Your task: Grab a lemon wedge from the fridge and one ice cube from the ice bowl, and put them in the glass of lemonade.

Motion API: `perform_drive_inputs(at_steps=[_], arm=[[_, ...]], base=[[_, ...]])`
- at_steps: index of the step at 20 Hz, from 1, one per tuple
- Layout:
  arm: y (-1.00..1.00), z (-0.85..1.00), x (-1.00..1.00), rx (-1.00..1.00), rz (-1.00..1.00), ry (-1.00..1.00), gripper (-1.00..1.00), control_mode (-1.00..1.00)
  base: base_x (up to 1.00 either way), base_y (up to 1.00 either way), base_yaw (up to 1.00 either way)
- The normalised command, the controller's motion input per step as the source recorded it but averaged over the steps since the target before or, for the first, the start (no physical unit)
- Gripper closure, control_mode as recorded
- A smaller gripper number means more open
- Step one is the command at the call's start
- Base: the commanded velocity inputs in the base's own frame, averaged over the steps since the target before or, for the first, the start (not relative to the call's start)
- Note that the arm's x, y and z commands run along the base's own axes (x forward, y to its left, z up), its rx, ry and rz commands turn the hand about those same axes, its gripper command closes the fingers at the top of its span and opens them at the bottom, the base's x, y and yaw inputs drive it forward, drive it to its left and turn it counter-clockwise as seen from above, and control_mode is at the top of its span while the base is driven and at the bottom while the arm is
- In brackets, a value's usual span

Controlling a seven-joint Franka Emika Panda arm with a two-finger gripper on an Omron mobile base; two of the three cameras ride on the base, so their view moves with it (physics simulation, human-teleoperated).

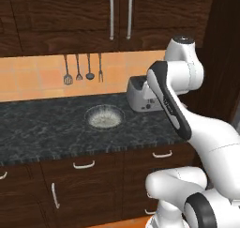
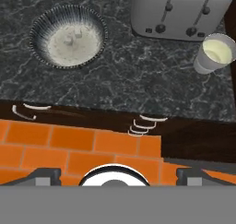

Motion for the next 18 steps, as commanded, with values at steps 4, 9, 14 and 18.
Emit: perform_drive_inputs(at_steps=[4, 9, 14, 18], arm=[[0.0, 0.0, 0.0, 0.0, 0.0, 0.0, -1.0, 1.0], [0.0, 0.0, 0.0, 0.0, 0.0, 0.0, -1.0, 1.0], [0.0, 0.0, 0.0, 0.0, 0.0, 0.0, -1.0, 1.0], [0.34, -0.24, -0.04, 0.0, 0.05, 0.01, -1.0, -1.0]], base=[[0.72, 0.0, -0.06], [0.65, 0.09, -0.04], [0.24, 0.4, 0.0], [0.0, 0.15, 0.02]])
